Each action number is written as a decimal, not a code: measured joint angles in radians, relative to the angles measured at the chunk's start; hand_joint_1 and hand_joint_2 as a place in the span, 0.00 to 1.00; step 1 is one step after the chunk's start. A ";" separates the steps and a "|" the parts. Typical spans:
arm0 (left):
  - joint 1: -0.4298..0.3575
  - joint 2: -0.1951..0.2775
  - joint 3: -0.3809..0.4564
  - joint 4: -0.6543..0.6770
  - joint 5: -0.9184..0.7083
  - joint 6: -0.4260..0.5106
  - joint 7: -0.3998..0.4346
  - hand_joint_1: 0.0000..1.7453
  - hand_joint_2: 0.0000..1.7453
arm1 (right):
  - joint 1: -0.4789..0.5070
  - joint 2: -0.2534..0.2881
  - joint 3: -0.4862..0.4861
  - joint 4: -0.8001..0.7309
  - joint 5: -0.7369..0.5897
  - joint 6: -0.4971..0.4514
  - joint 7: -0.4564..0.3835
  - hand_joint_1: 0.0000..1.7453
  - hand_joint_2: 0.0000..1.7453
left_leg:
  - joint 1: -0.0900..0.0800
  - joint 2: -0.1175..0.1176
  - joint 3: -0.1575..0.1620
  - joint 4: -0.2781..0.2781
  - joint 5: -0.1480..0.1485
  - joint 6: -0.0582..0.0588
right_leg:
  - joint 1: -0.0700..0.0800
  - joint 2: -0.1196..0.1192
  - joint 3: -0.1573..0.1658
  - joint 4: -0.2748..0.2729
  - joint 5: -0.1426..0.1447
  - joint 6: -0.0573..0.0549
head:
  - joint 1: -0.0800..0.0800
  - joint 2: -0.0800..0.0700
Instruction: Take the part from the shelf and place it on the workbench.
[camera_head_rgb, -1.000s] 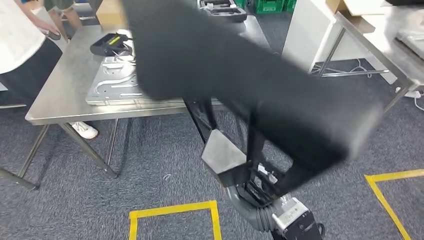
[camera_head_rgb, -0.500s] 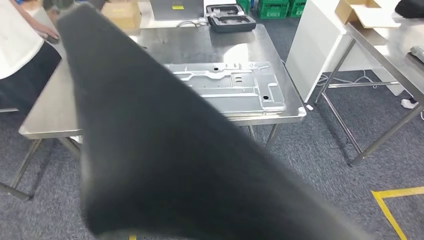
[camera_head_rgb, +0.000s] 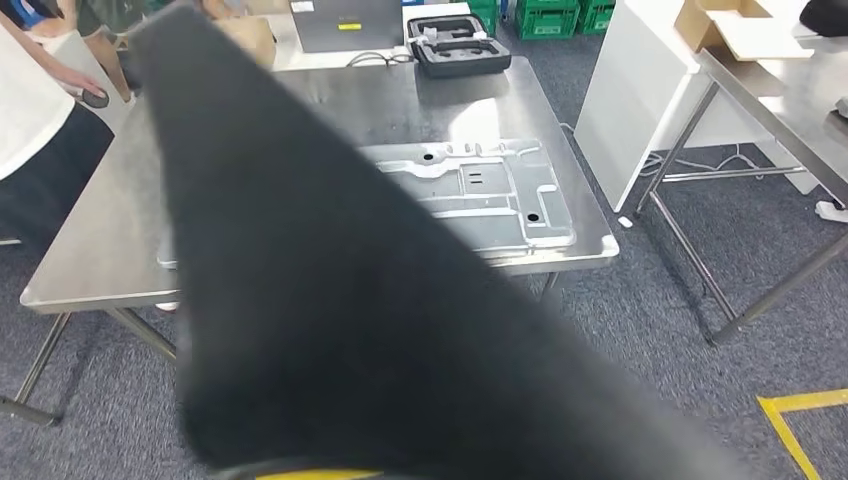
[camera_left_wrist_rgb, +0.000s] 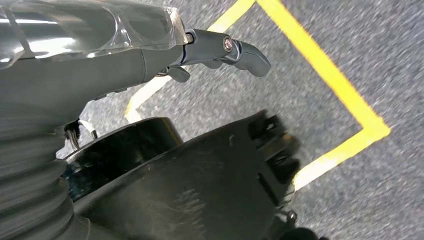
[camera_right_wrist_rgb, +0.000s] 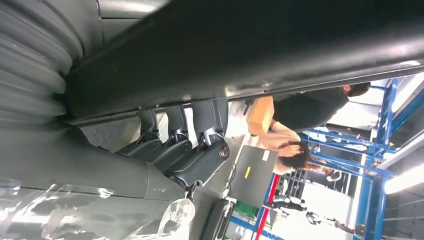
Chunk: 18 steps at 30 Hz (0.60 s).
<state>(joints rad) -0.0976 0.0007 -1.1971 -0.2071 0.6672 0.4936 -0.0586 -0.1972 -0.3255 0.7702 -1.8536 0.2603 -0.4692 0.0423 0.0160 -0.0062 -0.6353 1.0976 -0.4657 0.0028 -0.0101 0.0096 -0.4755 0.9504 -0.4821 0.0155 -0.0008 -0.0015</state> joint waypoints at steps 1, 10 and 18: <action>0.000 0.000 0.000 0.000 0.000 0.000 0.000 0.00 1.00 | -0.001 0.000 0.000 0.001 0.000 0.000 0.000 1.00 1.00 | 0.003 0.003 0.014 -0.075 0.045 0.000 | -0.002 0.002 0.019 0.000 -0.018 0.010 | -0.001 0.000; -0.002 0.000 0.000 0.000 0.000 -0.002 0.000 0.00 1.00 | -0.007 0.003 0.000 0.004 0.000 0.000 -0.003 1.00 1.00 | -0.001 0.004 0.085 -0.117 0.032 0.062 | -0.004 -0.002 -0.116 0.267 -0.111 0.050 | 0.003 0.000; -0.001 0.000 0.000 0.000 -0.001 -0.004 0.001 0.00 1.00 | 0.001 0.003 0.000 0.007 -0.001 0.000 -0.002 1.00 1.00 | -0.014 -0.004 0.177 -0.123 -0.047 0.045 | 0.018 -0.006 -0.159 0.041 0.088 0.012 | 0.004 0.000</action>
<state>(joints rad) -0.0984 0.0006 -1.1969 -0.2071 0.6665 0.4901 -0.0571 -0.1965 -0.3225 0.7706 -1.8470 0.2596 -0.4689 0.0400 0.0024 -0.0102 -0.4583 0.9745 -0.5132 0.0473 0.0074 0.0035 -0.6340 0.9916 -0.3943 0.0275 0.0034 -0.0013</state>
